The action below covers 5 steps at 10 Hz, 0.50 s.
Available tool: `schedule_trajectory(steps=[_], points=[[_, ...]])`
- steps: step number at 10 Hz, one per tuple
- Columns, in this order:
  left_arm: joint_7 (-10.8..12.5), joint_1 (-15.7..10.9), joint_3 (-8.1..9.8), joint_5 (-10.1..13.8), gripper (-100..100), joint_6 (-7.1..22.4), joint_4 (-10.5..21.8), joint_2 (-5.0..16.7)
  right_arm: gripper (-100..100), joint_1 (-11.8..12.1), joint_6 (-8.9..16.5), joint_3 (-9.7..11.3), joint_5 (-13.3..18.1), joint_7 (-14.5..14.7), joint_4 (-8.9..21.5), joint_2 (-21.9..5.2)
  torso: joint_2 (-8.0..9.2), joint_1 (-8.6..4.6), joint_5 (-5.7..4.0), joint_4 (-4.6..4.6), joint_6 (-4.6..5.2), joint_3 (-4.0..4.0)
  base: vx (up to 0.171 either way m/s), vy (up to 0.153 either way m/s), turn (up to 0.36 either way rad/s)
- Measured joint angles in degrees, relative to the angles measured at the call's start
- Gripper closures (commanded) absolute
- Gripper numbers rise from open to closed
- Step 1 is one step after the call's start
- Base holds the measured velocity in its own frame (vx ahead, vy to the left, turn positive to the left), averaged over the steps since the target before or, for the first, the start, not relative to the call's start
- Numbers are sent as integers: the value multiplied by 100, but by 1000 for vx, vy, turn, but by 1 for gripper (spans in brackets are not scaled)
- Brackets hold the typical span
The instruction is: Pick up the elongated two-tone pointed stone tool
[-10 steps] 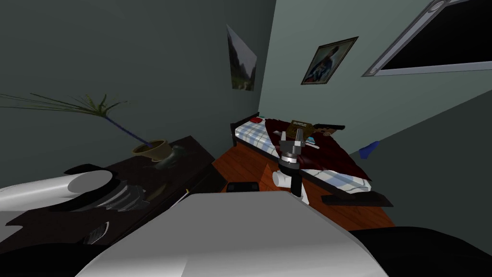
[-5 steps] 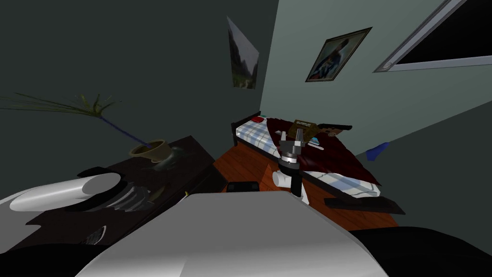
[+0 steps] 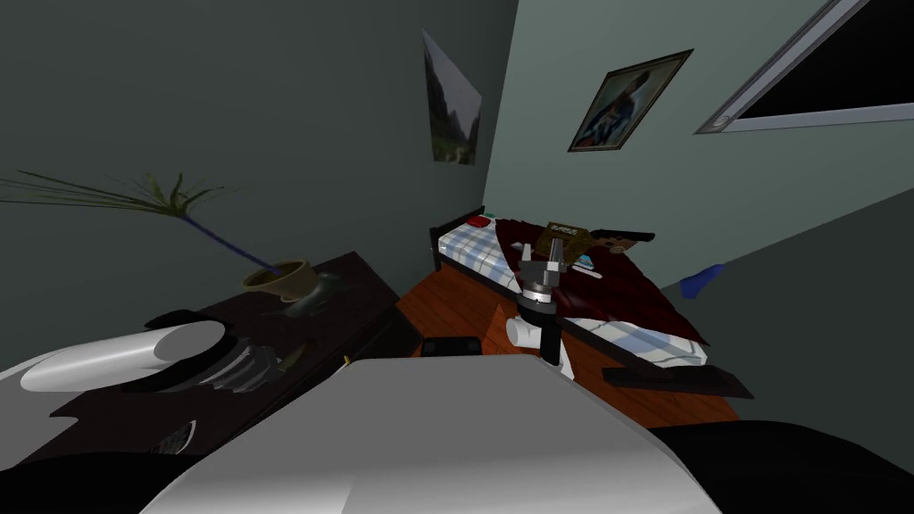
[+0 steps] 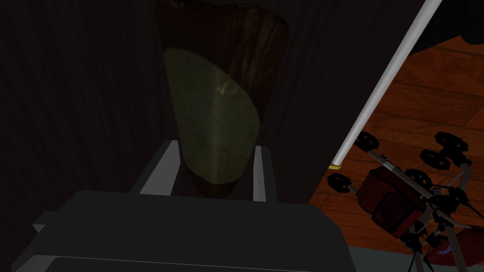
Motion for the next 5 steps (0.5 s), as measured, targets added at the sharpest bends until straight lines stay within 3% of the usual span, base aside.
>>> schedule_trajectory(steps=[1, 2, 4, 5], points=[[0, 0, 0, 0, 0, 0, 0, 0, 0, 0, 0, 0, 0, 0, 0, 0, 0, 0, 0, 0, 0, 0, 0, 0, 0], [0, 0, 0, 0, 100, 0, 0, 0, 0, 0, 0, 0, 0, 0, 0, 0, 1, -1, -1, 0, 0, 0, -20, -16, -69], [41, 60, 173, 147, 100, 125, -8, 135, 0, -1, 0, 0, 0, 0, 0, 0, 9, -12, -6, 3, 4, 5, -22, -13, -45], [52, 64, 185, 156, 0, 143, -17, 142, 0, 0, 0, 0, 0, 0, 0, 0, 7, -8, -3, 2, 0, 4, 0, 0, 0]])
